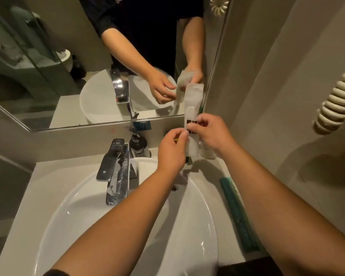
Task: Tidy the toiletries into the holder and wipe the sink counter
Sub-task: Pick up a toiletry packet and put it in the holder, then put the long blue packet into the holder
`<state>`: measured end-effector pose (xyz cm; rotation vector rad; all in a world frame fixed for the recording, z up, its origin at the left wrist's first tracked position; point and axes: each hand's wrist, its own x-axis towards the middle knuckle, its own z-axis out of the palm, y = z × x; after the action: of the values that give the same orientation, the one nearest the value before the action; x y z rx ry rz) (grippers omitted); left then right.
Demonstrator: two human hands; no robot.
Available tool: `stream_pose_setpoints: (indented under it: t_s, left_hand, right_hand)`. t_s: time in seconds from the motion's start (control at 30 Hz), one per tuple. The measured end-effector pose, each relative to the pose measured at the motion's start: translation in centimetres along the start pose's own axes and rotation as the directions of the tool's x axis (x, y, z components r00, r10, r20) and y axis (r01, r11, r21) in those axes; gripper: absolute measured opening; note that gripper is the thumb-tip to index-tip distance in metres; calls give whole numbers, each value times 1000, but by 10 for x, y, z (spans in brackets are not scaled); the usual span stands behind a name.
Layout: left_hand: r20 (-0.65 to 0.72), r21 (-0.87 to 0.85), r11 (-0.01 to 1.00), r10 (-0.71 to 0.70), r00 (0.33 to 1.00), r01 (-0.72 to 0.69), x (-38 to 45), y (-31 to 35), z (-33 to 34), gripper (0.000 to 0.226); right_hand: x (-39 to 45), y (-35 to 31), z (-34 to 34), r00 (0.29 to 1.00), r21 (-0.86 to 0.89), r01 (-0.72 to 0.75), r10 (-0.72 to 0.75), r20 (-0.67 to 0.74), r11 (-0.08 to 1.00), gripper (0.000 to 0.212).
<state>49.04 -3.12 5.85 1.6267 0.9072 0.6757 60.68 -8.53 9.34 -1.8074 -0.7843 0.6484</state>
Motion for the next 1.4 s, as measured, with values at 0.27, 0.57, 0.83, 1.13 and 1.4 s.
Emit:
stream_pose_setpoints:
  t_s: [0.27,0.57,0.83,1.13,1.4]
  left_hand:
    - [-50,95,984,-145,988,150,68,-26,-9,12]
    - [-55,292,947,-121,991,132,66,-58,6,15]
    - [-67,555,804,-214,974,215,72,-76,4,28]
    - [-123,613,753,-211,970,242,65,-68,3,22]
    - [-211,527,827,-97,973,196,39,-73,5,31]
  right_hand:
    - [45,23,34,999,-105,43,-45,-17,994,15]
    - [60,64,40,995,-148,-63,74,71,987,17]
    - [59,78,37,984,-122,-120,134,117,985,6]
    - [67,83,48,995,-338,-87,98,14,937,19]
    - [65,87,46,995,-376,-98,88,-44,921,20]
